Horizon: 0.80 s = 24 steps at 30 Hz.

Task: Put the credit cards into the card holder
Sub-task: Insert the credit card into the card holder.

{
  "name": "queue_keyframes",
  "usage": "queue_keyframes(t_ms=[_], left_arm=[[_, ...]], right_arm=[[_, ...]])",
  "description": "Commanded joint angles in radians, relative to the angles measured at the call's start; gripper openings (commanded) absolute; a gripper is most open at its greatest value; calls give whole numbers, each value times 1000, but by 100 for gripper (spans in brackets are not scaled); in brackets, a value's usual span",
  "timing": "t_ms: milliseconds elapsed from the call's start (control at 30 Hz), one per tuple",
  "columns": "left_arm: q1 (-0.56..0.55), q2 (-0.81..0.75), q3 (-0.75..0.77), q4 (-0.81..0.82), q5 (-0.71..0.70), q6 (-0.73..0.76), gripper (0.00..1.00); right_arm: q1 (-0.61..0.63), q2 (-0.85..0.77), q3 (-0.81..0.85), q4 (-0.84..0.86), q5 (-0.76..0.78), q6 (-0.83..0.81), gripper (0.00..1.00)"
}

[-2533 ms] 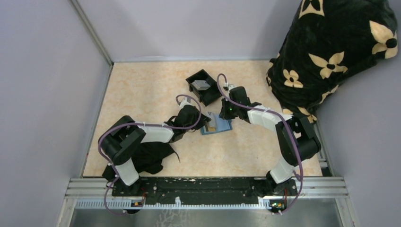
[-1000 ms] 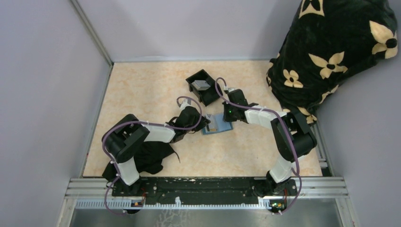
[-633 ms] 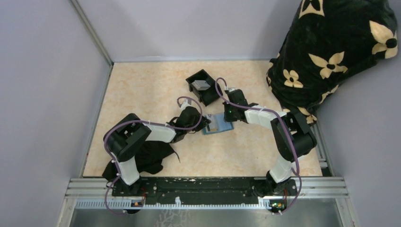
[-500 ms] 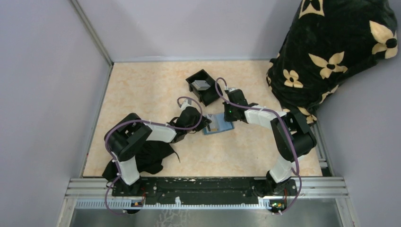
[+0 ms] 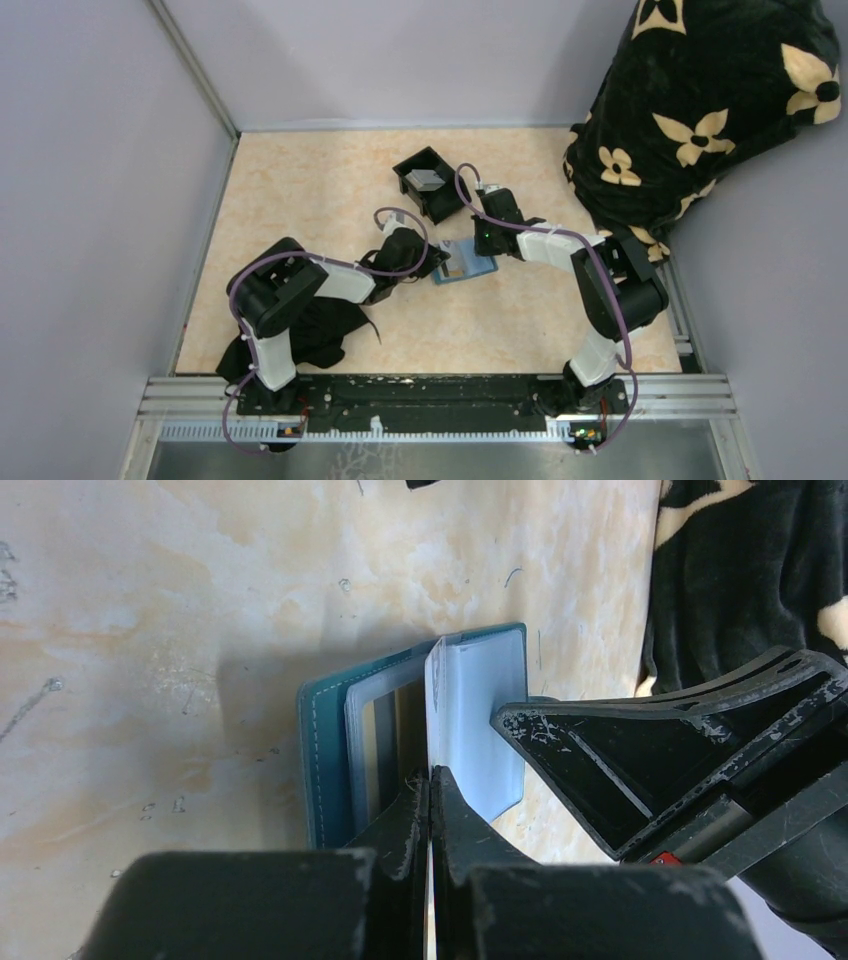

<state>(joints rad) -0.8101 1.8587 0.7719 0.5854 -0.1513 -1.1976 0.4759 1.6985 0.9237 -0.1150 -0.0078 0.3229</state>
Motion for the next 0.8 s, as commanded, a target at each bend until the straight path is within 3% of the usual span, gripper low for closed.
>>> queue_keyframes(t_ms=[0, 767], left_arm=[[-15, 4, -34, 31, -2, -31, 0], [-18, 0, -54, 14, -36, -54, 0]], right_arm=[[10, 48, -19, -47, 14, -8, 0], [-22, -76, -20, -111, 301, 7, 0]])
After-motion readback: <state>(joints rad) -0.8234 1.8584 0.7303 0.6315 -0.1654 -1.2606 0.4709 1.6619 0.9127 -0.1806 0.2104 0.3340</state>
